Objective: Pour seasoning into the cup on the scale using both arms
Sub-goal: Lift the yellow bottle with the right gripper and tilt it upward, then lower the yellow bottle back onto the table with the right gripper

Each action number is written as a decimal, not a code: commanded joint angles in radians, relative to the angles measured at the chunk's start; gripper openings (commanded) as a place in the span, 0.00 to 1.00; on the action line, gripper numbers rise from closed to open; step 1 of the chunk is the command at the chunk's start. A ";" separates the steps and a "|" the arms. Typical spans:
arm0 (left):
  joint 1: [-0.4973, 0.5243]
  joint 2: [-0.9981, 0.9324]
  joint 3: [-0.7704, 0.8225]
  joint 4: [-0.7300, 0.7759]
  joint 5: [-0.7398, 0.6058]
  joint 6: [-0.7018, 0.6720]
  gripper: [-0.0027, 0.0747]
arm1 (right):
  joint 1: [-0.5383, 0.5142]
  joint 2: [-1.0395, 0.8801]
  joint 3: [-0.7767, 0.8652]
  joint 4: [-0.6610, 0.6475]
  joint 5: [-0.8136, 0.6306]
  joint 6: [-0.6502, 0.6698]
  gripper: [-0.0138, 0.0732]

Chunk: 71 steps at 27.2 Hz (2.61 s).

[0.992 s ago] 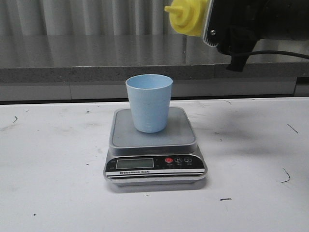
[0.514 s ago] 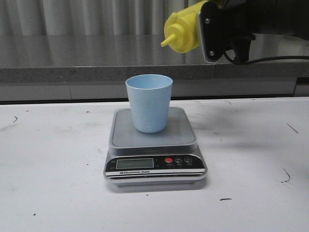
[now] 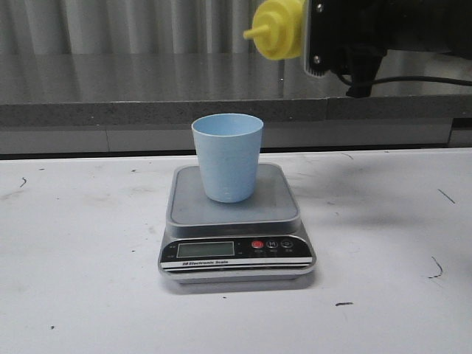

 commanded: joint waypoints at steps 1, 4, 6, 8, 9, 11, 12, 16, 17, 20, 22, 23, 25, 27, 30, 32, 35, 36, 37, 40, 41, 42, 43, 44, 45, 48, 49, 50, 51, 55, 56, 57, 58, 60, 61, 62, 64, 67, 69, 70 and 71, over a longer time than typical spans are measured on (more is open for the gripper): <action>0.003 0.006 -0.024 -0.015 -0.084 -0.010 0.01 | 0.018 -0.055 -0.022 0.132 -0.114 0.301 0.34; 0.003 0.006 -0.024 -0.015 -0.084 -0.010 0.01 | 0.037 -0.055 -0.010 0.223 -0.086 0.597 0.34; 0.003 0.006 -0.024 -0.015 -0.084 -0.010 0.01 | 0.052 -0.055 -0.005 0.248 -0.049 0.767 0.34; 0.003 0.006 -0.024 -0.015 -0.084 -0.010 0.01 | 0.073 -0.055 -0.005 0.254 0.007 0.953 0.34; 0.003 0.006 -0.024 -0.015 -0.084 -0.010 0.01 | 0.085 -0.055 -0.005 0.254 0.026 1.030 0.34; 0.003 0.006 -0.024 -0.015 -0.084 -0.010 0.01 | 0.109 -0.055 -0.005 0.254 0.046 1.153 0.34; 0.003 0.006 -0.024 -0.015 -0.084 -0.010 0.01 | 0.118 -0.055 -0.005 0.254 0.048 1.183 0.34; 0.003 0.006 -0.024 -0.015 -0.084 -0.010 0.01 | 0.129 -0.062 -0.002 0.255 0.058 1.245 0.34; 0.003 0.006 -0.024 -0.015 -0.084 -0.010 0.01 | 0.129 -0.070 0.006 0.260 0.064 1.250 0.34; 0.003 0.006 -0.024 -0.015 -0.084 -0.010 0.01 | 0.129 -0.128 0.073 0.279 0.041 1.250 0.34; 0.003 0.006 -0.024 -0.015 -0.084 -0.010 0.01 | 0.129 -0.173 0.144 0.279 -0.005 1.250 0.34; 0.003 0.006 -0.024 -0.015 -0.084 -0.010 0.01 | 0.129 -0.189 0.181 0.279 -0.038 1.250 0.34; 0.003 0.006 -0.024 -0.015 -0.084 -0.010 0.01 | 0.129 -0.212 0.263 0.279 -0.103 1.250 0.34; 0.003 0.006 -0.024 -0.015 -0.084 -0.010 0.01 | 0.129 -0.216 0.356 0.281 -0.166 1.250 0.34; 0.003 0.006 -0.024 -0.015 -0.084 -0.010 0.01 | 0.129 -0.204 0.476 0.300 -0.233 1.250 0.34; 0.003 0.006 -0.024 -0.015 -0.084 -0.010 0.01 | 0.129 -0.183 0.528 0.337 -0.271 1.250 0.34; 0.003 0.006 -0.024 -0.015 -0.084 -0.010 0.01 | 0.129 -0.117 0.543 0.382 -0.318 1.250 0.34; 0.003 0.006 -0.024 -0.015 -0.084 -0.010 0.01 | 0.129 -0.094 0.543 0.384 -0.338 1.250 0.34; 0.003 0.006 -0.024 -0.015 -0.084 -0.010 0.01 | 0.129 -0.066 0.543 0.384 -0.361 1.260 0.34; 0.003 0.006 -0.024 -0.015 -0.084 -0.010 0.01 | 0.129 -0.014 0.543 0.384 -0.413 1.354 0.34; 0.003 0.006 -0.024 -0.015 -0.084 -0.010 0.01 | 0.129 -0.002 0.543 0.384 -0.421 1.393 0.34; 0.003 0.006 -0.024 -0.015 -0.084 -0.010 0.01 | 0.129 0.007 0.543 0.383 -0.425 1.420 0.34; 0.003 0.006 -0.024 -0.015 -0.084 -0.010 0.01 | 0.129 0.015 0.543 0.381 -0.435 1.441 0.34; 0.003 0.006 -0.024 -0.015 -0.084 -0.010 0.01 | 0.129 0.022 0.543 0.380 -0.445 1.454 0.34; 0.003 0.006 -0.024 -0.015 -0.084 -0.010 0.01 | 0.129 0.029 0.543 0.378 -0.462 1.461 0.34; 0.003 0.006 -0.024 -0.015 -0.084 -0.010 0.01 | 0.129 0.049 0.543 0.358 -0.516 1.460 0.34; 0.003 0.006 -0.024 -0.015 -0.084 -0.010 0.01 | 0.129 0.055 0.543 0.355 -0.524 1.460 0.34; 0.003 0.006 -0.024 -0.015 -0.084 -0.010 0.01 | 0.129 0.059 0.541 0.354 -0.524 1.460 0.34; 0.003 0.006 -0.024 -0.015 -0.084 -0.010 0.01 | 0.129 0.067 0.542 0.354 -0.524 1.460 0.34; 0.003 0.006 -0.024 -0.015 -0.084 -0.010 0.01 | 0.129 0.100 0.542 0.353 -0.535 1.458 0.37; 0.003 0.006 -0.024 -0.015 -0.084 -0.010 0.01 | 0.129 0.105 0.542 0.347 -0.536 1.457 0.39; 0.003 0.006 -0.024 -0.015 -0.084 -0.010 0.01 | 0.129 0.108 0.542 0.339 -0.541 1.457 0.41; 0.003 0.006 -0.024 -0.015 -0.084 -0.010 0.01 | 0.129 0.109 0.542 0.328 -0.543 1.457 0.45; 0.003 0.006 -0.024 -0.015 -0.084 -0.010 0.01 | 0.129 0.109 0.542 0.304 -0.543 1.457 0.55; 0.003 0.006 -0.024 -0.015 -0.084 -0.010 0.01 | 0.129 0.109 0.542 0.302 -0.543 1.457 0.61; 0.003 0.006 -0.024 -0.015 -0.084 -0.010 0.01 | 0.129 0.109 0.542 0.303 -0.543 1.457 0.67; 0.003 0.006 -0.024 -0.015 -0.084 -0.010 0.01 | 0.129 0.109 0.542 0.307 -0.543 1.457 0.77; 0.003 0.006 -0.024 -0.015 -0.084 -0.010 0.01 | 0.129 0.109 0.545 0.308 -0.543 1.457 0.85; 0.003 0.006 -0.024 -0.015 -0.084 -0.010 0.01 | 0.129 0.109 0.554 0.308 -0.543 1.457 0.86; 0.003 0.006 -0.024 -0.015 -0.084 -0.010 0.01 | 0.129 0.109 0.561 0.307 -0.543 1.457 0.86; 0.003 0.006 -0.024 -0.015 -0.084 -0.010 0.01 | 0.129 0.109 0.571 0.306 -0.543 1.457 0.86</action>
